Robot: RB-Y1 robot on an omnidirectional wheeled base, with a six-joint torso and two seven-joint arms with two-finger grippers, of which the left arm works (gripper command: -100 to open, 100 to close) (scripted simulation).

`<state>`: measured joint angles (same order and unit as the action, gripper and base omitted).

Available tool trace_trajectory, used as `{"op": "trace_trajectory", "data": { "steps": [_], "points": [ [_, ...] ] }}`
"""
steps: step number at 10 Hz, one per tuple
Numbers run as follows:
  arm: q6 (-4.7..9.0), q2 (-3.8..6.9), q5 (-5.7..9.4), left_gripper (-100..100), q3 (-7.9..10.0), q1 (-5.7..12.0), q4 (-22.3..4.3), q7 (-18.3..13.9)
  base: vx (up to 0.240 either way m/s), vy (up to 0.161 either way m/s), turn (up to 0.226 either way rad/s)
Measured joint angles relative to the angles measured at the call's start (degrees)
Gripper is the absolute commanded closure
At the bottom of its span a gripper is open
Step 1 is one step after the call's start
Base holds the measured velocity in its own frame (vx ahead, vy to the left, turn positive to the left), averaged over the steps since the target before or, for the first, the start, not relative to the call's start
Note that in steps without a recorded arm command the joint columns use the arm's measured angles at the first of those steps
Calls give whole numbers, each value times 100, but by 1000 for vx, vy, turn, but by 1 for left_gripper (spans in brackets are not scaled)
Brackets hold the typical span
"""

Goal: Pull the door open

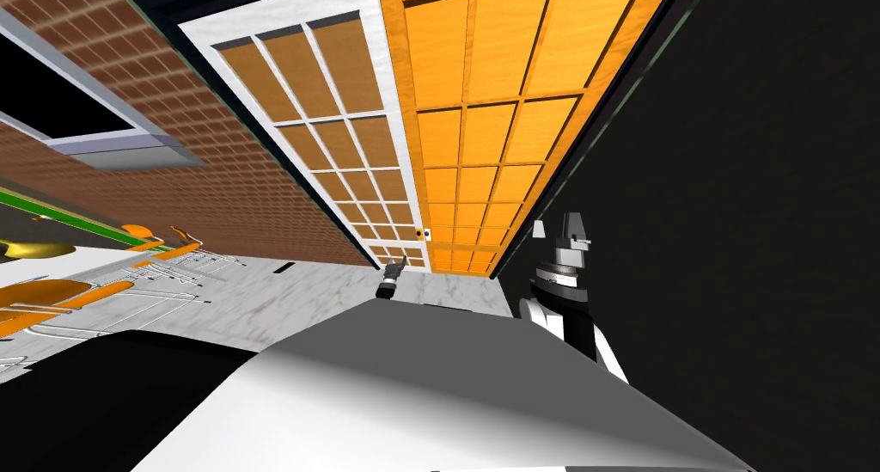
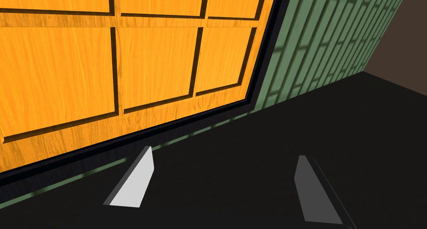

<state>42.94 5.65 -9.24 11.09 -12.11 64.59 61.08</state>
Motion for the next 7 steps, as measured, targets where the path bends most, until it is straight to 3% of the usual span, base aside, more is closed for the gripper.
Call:
{"op": "trace_trajectory", "data": {
  "steps": [7],
  "points": [
    [265, -2, -183, -100, 207, 250, -890, 792, 116, 14, -90]
  ]
}}
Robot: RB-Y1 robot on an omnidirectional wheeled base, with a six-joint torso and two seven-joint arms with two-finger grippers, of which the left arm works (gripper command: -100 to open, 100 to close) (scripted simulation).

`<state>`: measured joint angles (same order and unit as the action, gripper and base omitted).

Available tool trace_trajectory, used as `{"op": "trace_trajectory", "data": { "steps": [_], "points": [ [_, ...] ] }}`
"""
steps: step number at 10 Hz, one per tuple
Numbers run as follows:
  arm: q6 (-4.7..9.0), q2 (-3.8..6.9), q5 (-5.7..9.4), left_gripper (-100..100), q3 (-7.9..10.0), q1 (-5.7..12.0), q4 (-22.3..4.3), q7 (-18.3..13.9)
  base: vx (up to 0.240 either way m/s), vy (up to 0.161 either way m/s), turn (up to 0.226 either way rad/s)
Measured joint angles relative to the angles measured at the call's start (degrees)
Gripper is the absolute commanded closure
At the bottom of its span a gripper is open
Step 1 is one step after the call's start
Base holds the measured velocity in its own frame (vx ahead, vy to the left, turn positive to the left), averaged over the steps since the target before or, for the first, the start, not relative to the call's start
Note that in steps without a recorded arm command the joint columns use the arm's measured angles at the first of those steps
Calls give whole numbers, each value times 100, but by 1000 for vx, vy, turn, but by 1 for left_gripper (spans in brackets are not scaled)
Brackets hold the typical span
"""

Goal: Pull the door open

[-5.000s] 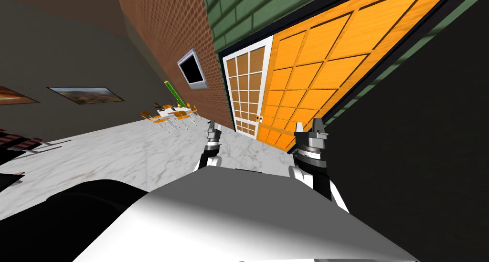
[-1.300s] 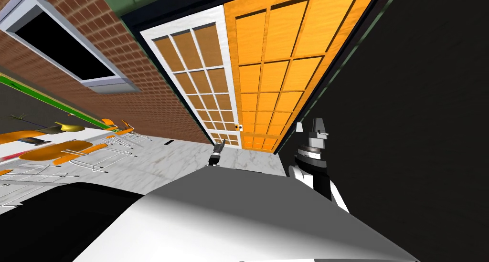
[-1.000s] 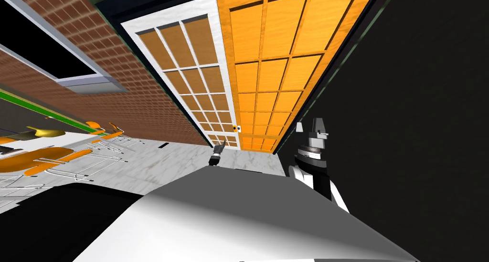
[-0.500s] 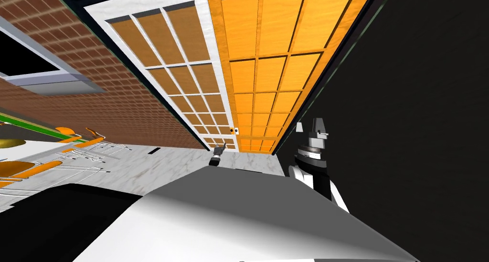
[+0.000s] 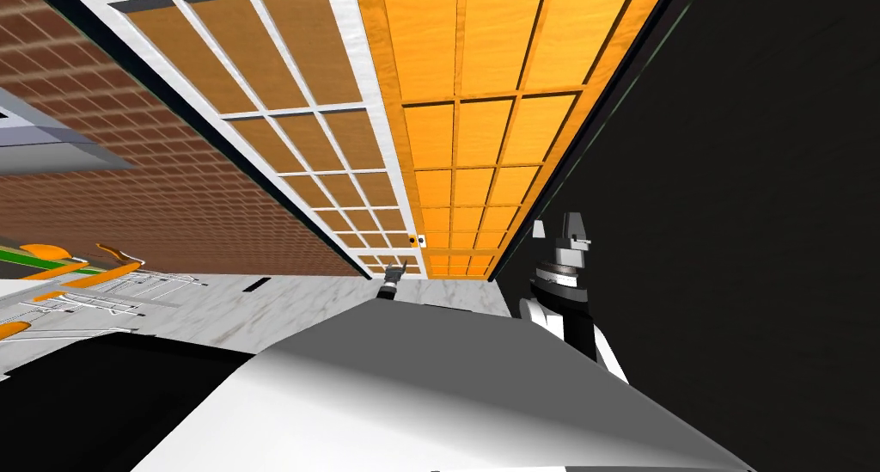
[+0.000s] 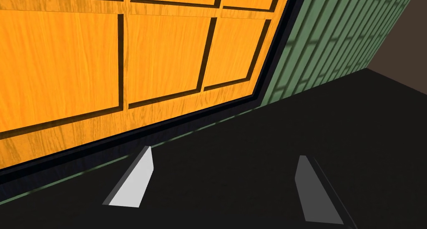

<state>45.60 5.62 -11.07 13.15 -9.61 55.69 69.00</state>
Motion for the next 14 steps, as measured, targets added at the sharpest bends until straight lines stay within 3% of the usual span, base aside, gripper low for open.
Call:
{"op": "trace_trajectory", "data": {
  "steps": [5, 9, 12, 13, 14],
  "points": [
    [112, -35, -101, -100, 95, 131, -397, 431, 66, 16, -46],
    [51, 31, -13, -100, 309, -142, -472, 481, -177, 25, 17],
    [66, 80, 72, -100, 506, -221, -709, 559, -144, 23, 2],
    [-9, 32, 103, -100, 594, -308, -652, 627, -123, 36, -8],
    [14, 84, 137, -100, 665, -262, -833, 662, -133, 27, -19]
  ]
}}
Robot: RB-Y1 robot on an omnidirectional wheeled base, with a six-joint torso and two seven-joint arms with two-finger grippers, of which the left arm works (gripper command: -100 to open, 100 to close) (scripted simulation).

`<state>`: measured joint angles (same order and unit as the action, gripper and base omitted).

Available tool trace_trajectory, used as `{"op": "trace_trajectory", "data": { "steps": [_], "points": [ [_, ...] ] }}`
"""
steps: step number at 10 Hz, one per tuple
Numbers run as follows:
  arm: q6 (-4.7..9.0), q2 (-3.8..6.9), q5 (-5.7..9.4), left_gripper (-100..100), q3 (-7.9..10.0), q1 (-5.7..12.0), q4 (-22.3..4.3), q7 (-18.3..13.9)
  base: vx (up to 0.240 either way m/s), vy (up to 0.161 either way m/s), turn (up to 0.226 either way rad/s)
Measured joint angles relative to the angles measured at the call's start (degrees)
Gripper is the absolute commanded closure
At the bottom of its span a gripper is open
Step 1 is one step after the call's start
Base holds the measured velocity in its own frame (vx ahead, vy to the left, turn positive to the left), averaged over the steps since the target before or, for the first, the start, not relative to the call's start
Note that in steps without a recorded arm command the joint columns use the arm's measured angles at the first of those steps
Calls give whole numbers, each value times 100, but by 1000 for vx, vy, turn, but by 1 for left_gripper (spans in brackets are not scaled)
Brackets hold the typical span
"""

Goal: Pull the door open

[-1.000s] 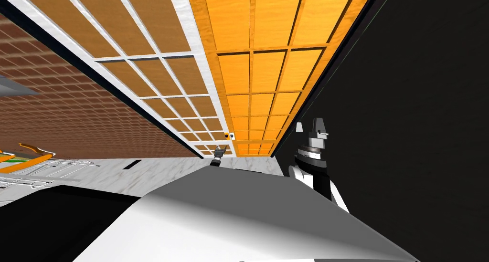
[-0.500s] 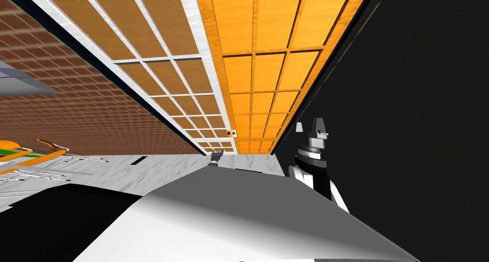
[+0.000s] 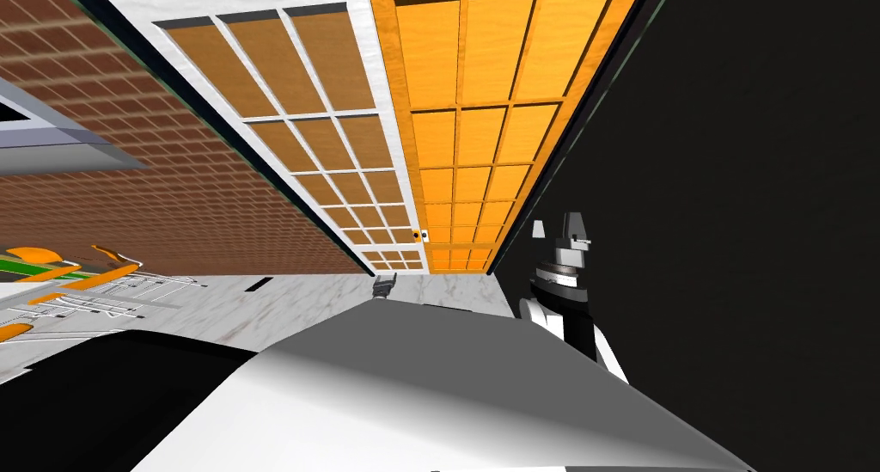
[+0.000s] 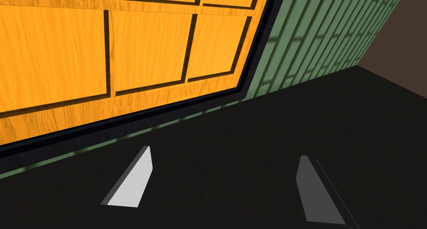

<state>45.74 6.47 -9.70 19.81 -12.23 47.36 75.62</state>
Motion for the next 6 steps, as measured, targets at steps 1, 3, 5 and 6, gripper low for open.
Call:
{"op": "trace_trajectory", "data": {
  "steps": [1, 3, 5, 6],
  "points": [
    [2, 17, 42, -100, 97, -68, -54, 31, -164, 37, -21],
    [-40, 47, 108, -100, 244, -213, -86, 67, -120, 29, -20],
    [-134, 54, 161, -100, 365, -348, -30, 92, -60, 14, -10],
    [-86, 65, 173, -100, 390, -318, -128, 113, -33, 14, -26]
  ]
}}
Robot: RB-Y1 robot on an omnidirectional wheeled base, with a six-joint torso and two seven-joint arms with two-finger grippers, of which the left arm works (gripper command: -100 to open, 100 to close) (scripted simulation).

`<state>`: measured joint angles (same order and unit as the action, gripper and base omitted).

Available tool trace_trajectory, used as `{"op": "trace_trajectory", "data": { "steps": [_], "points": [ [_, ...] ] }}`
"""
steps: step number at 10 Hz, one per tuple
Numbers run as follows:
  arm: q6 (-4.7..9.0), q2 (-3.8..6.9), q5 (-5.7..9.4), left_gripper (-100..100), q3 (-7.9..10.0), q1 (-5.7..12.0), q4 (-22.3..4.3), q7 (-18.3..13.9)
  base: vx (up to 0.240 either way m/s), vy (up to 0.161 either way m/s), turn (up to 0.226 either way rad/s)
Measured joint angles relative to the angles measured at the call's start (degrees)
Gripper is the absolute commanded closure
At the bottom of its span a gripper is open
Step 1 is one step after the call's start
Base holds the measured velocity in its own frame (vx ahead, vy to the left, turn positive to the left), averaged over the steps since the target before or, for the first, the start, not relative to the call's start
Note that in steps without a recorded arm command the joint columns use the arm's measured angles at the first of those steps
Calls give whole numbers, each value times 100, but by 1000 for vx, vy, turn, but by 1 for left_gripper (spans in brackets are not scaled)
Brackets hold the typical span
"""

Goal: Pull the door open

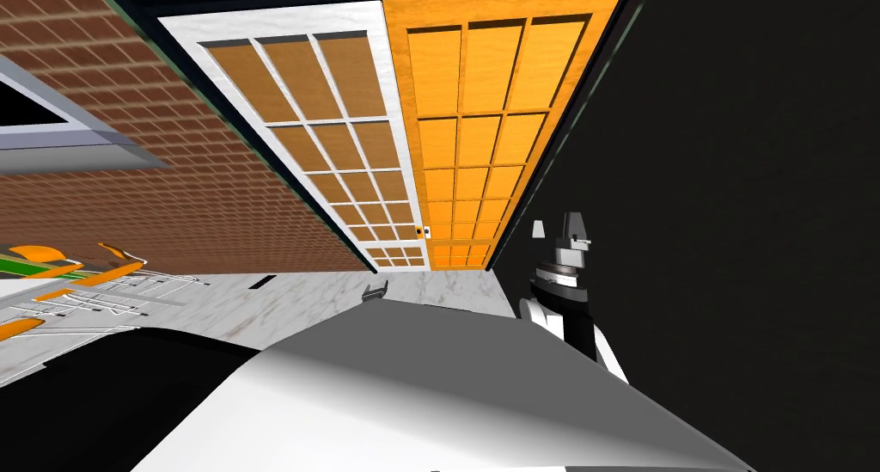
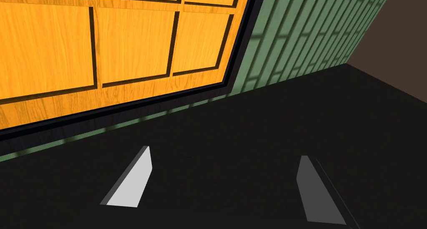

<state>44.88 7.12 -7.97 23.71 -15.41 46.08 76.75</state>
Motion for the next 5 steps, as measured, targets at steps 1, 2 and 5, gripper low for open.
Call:
{"op": "trace_trajectory", "data": {
  "steps": [1, 2, 5],
  "points": [
    [15, 5, 21, -100, 47, -15, -43, 22, -65, 25, -42],
    [41, 11, 55, -100, 124, 7, -165, 70, -86, 24, -62],
    [-23, 10, 143, -100, 320, -67, -216, 166, -57, 27, -50]
  ]
}}
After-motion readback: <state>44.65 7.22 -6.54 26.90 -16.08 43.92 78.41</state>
